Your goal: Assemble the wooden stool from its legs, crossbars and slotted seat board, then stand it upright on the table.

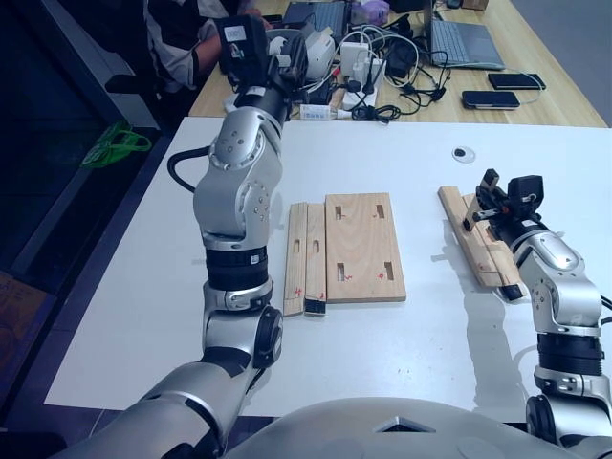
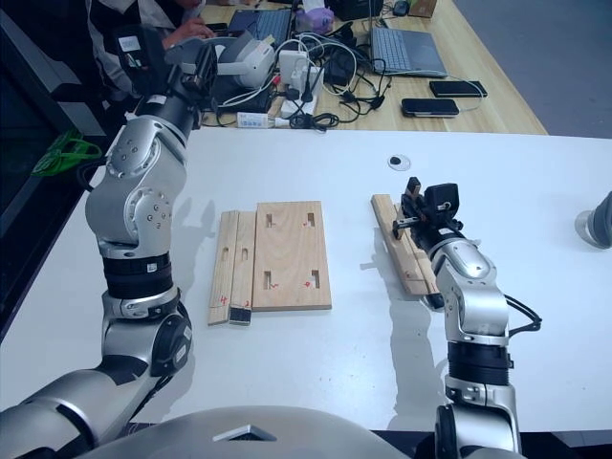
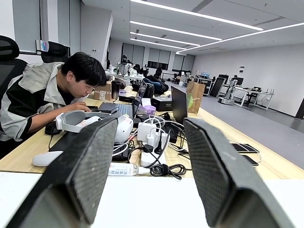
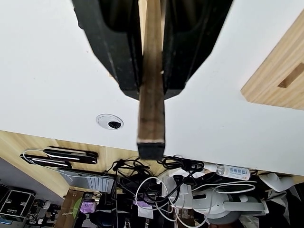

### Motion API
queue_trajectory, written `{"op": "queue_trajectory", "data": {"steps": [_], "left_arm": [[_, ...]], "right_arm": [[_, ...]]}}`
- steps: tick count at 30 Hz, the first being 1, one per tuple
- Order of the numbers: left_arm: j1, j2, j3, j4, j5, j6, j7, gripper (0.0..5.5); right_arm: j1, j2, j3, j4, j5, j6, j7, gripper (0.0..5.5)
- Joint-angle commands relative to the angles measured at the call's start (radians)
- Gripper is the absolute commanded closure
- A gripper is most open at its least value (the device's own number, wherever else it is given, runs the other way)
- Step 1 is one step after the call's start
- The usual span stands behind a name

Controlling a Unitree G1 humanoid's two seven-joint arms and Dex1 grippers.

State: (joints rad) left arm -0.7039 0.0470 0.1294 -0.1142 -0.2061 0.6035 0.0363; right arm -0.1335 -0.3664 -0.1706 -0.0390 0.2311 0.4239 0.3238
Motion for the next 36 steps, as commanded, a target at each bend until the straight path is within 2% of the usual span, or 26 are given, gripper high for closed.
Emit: {"op": "queue_trajectory", "data": {"steps": [1,10,18,24,29,36], "left_arm": [[-0.015,0.010,0.004,0.004,0.005,0.000,0.003,2.93],[-0.026,0.017,0.002,0.012,0.008,0.003,-0.001,2.93],[-0.025,0.018,-0.003,0.010,0.004,0.011,-0.002,2.93],[-0.024,0.019,-0.006,0.009,0.003,0.015,-0.002,2.93],[-0.023,0.016,-0.007,0.008,0.002,0.015,-0.002,2.93],[-0.017,0.012,-0.004,0.003,0.000,0.011,0.002,2.93]], "right_arm": [[0.066,0.009,-0.012,0.098,0.017,0.055,0.015,5.12],[-0.012,0.015,0.053,0.091,0.040,0.095,0.046,5.12],[-0.195,0.124,0.154,0.204,-0.029,0.033,-0.021,5.12],[-0.286,0.204,0.174,0.314,-0.088,-0.023,-0.111,5.12],[-0.283,0.227,0.170,0.298,-0.097,-0.031,-0.132,5.12],[-0.198,0.158,0.151,0.167,-0.087,0.011,-0.081,5.12]]}}
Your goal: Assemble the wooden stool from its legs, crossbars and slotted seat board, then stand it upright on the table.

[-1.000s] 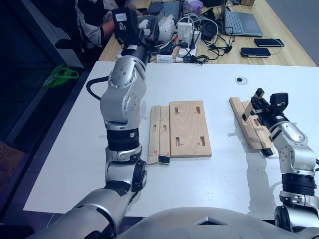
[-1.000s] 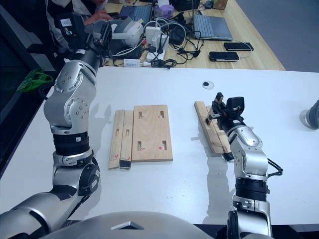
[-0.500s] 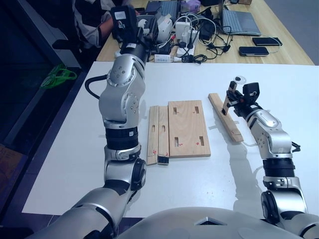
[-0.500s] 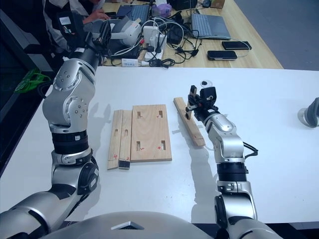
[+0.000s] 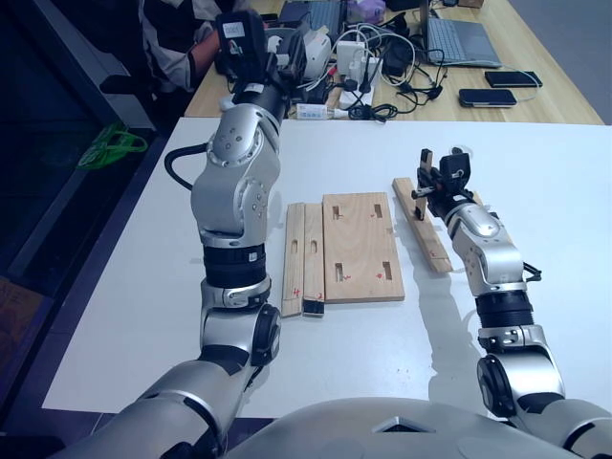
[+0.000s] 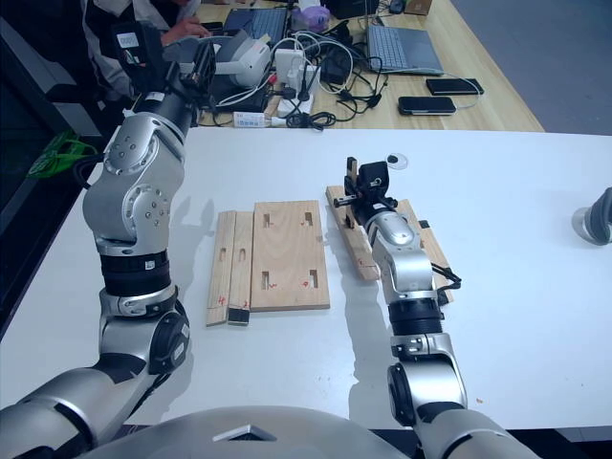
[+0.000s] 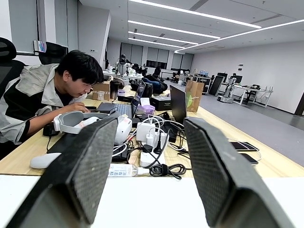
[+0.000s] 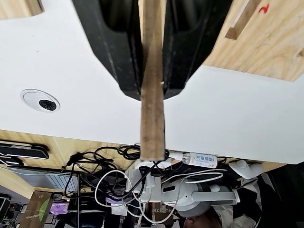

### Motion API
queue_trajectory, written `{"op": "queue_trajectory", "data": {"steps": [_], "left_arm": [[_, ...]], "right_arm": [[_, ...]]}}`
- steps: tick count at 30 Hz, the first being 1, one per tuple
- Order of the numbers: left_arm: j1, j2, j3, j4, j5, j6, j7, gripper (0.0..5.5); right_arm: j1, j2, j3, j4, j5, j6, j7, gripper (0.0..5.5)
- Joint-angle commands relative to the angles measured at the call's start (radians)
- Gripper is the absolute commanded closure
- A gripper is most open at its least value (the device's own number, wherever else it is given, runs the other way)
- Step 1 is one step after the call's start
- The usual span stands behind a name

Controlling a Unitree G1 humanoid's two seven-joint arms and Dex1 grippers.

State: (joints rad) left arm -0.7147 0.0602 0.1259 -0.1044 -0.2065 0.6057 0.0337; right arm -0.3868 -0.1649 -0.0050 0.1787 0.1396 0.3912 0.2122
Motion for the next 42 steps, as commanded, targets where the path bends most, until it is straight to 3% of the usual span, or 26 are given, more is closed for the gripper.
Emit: {"op": "queue_trajectory", "data": {"steps": [1,27,42], "left_arm": [[-0.005,-0.002,0.001,-0.010,0.001,0.008,0.007,2.93],[-0.039,-0.003,-0.011,0.016,0.001,0.001,0.000,2.93],[-0.054,0.003,-0.007,0.026,0.000,-0.018,-0.010,2.93]], "right_arm": [[0.064,-0.055,-0.019,-0.065,0.008,0.050,0.042,5.12],[0.188,-0.106,-0.053,-0.210,0.083,0.013,0.181,5.12],[0.361,-0.128,-0.132,0.046,0.106,-0.474,0.330,5.12]]}}
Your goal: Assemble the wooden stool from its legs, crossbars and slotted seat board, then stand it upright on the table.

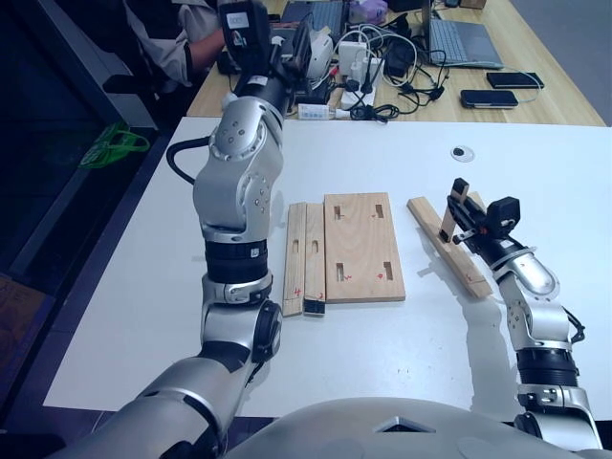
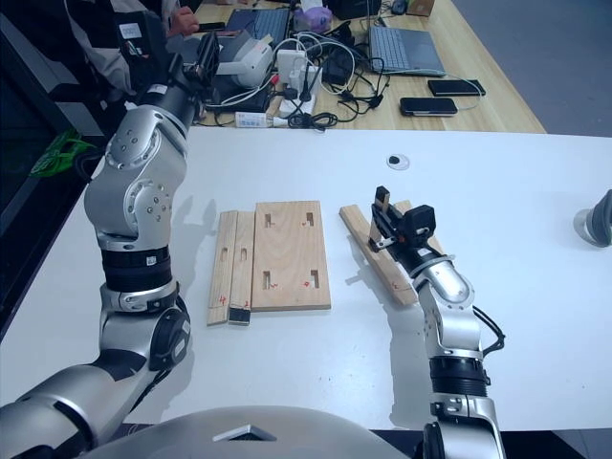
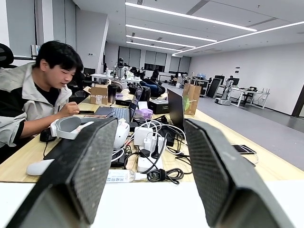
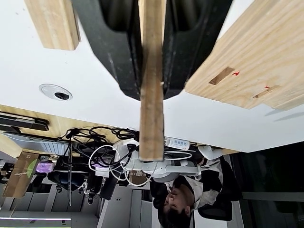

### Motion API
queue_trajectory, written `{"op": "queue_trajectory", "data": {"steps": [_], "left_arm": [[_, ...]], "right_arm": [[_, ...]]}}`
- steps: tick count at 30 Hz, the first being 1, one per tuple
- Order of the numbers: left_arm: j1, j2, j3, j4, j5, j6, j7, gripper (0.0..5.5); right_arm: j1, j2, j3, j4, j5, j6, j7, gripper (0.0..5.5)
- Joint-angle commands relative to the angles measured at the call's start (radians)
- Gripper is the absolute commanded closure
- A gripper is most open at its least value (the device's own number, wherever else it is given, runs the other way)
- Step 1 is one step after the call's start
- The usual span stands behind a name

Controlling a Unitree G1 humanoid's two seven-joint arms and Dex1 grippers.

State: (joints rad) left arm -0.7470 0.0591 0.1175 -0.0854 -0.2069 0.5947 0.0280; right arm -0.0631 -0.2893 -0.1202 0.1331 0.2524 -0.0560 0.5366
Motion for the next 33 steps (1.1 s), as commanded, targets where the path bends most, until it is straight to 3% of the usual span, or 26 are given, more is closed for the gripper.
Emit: {"op": "queue_trajectory", "data": {"steps": [1,18,19,28,33], "left_arm": [[-0.022,0.005,0.001,0.008,0.000,-0.008,-0.005,2.93],[-0.020,0.003,-0.012,0.007,0.008,-0.011,-0.012,2.93],[-0.020,0.003,-0.013,0.007,0.008,-0.011,-0.012,2.93],[-0.009,-0.001,-0.010,0.001,0.008,-0.007,-0.001,2.93],[-0.007,-0.004,-0.010,0.004,0.004,-0.007,0.003,2.93]], "right_arm": [[0.039,-0.002,-0.020,0.112,-0.006,-0.049,0.007,5.12],[-0.056,0.021,-0.008,0.226,-0.007,-0.180,-0.051,5.12],[-0.058,0.021,-0.006,0.222,-0.006,-0.179,-0.050,4.75],[-0.073,0.008,-0.027,0.032,0.043,-0.084,-0.073,3.33],[-0.174,-0.008,-0.052,-0.197,0.081,0.150,-0.202,3.15]]}}
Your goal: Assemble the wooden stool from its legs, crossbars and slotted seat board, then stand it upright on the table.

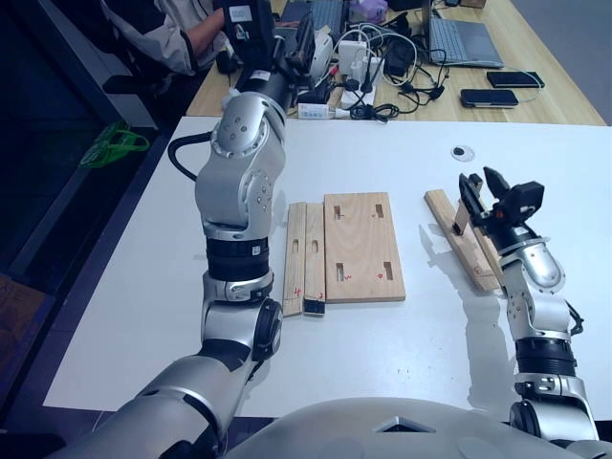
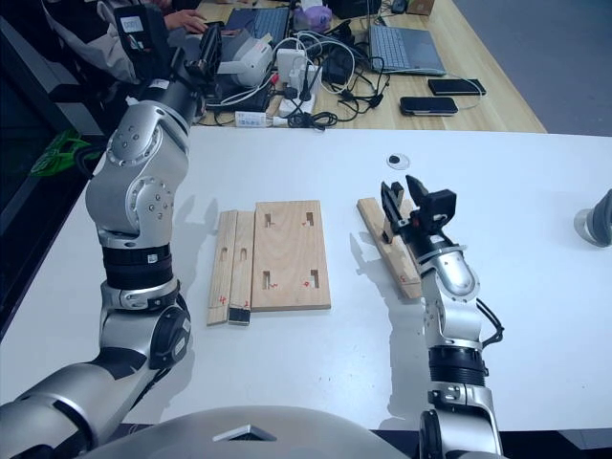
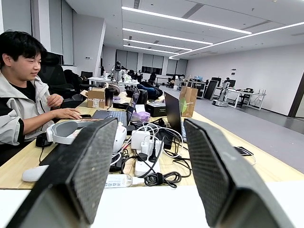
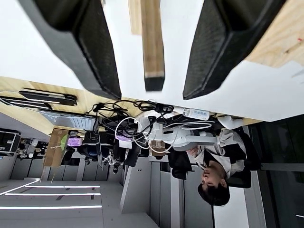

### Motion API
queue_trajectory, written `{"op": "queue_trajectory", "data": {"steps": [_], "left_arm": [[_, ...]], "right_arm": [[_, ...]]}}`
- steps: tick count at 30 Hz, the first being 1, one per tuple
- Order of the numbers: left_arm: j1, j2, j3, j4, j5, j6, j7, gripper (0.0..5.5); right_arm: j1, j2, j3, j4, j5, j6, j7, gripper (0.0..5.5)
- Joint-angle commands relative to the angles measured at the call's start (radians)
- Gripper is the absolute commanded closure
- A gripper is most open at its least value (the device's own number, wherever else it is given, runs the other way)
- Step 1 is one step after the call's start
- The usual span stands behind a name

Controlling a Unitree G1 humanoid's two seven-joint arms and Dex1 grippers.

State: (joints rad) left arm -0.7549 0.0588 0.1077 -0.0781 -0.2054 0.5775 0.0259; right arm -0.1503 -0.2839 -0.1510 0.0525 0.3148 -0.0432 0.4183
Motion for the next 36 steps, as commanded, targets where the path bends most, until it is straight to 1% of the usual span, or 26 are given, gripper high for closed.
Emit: {"op": "queue_trajectory", "data": {"steps": [1,6,9,11,15,20,23,25,30,36], "left_arm": [[0.001,-0.003,0.000,-0.004,0.002,0.011,0.005,2.93],[0.004,-0.003,-0.003,-0.007,0.001,0.015,0.007,2.93],[0.003,0.000,-0.004,-0.007,0.001,0.019,0.006,2.93],[0.003,0.000,-0.004,-0.006,0.001,0.020,0.006,2.93],[0.014,0.000,0.000,-0.016,0.004,0.022,0.014,2.93],[0.016,-0.002,-0.001,-0.016,0.004,0.020,0.015,2.93],[0.015,-0.005,-0.002,-0.013,0.004,0.018,0.016,2.93],[0.014,-0.006,-0.003,-0.012,0.004,0.016,0.017,2.93],[0.008,-0.005,-0.002,-0.008,0.005,0.011,0.016,2.93],[0.008,-0.004,0.000,-0.011,0.006,0.011,0.019,2.93]], "right_arm": [[-0.120,-0.012,-0.023,-0.146,0.018,0.183,-0.117,3.15],[-0.377,0.011,0.013,-0.208,-0.023,0.452,-0.301,3.15],[-0.459,0.006,0.036,-0.201,-0.048,0.663,-0.379,3.15],[-0.469,0.001,0.047,-0.202,-0.053,0.728,-0.379,3.15],[-0.428,-0.001,0.052,-0.167,-0.054,0.751,-0.344,3.15],[-0.324,-0.014,0.072,-0.107,-0.085,0.743,-0.307,3.15],[-0.238,-0.046,0.092,-0.012,-0.096,0.850,-0.270,3.15],[-0.217,-0.043,0.092,-0.015,-0.093,0.861,-0.255,3.15],[-0.281,0.003,0.052,-0.070,-0.061,0.801,-0.255,3.15],[-0.483,0.049,-0.030,-0.157,-0.018,0.734,-0.311,3.15]]}}
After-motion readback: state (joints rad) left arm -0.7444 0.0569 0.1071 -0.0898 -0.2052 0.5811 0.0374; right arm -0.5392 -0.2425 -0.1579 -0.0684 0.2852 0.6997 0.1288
